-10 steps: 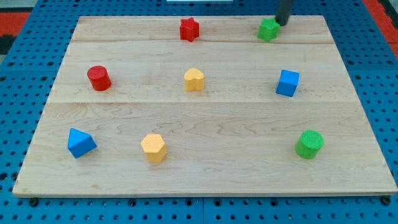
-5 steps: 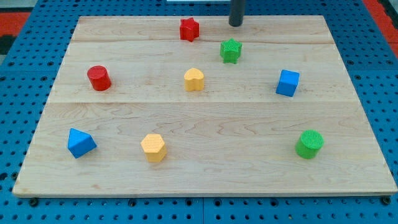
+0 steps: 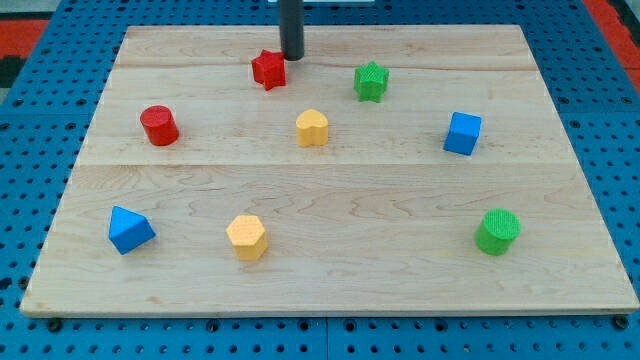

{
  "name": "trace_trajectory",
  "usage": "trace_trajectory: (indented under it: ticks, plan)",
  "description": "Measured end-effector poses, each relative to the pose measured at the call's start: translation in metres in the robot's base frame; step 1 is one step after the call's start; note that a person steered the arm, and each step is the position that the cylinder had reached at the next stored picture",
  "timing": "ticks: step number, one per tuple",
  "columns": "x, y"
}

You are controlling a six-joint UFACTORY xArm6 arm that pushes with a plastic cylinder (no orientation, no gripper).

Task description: Push the red star left to the green star

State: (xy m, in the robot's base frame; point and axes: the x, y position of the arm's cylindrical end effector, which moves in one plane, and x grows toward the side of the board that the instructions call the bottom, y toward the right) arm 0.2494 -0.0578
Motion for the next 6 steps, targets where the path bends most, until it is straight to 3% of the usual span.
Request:
trace_trajectory:
  ticks: [1, 2, 3, 4, 5, 6]
  plan:
    - [0.035, -0.028]
    - [0.039, -0.046]
    - [0.010, -0.039]
    - [0.034, -0.096]
    - [0.060, -0.188]
    - [0.172, -0.221]
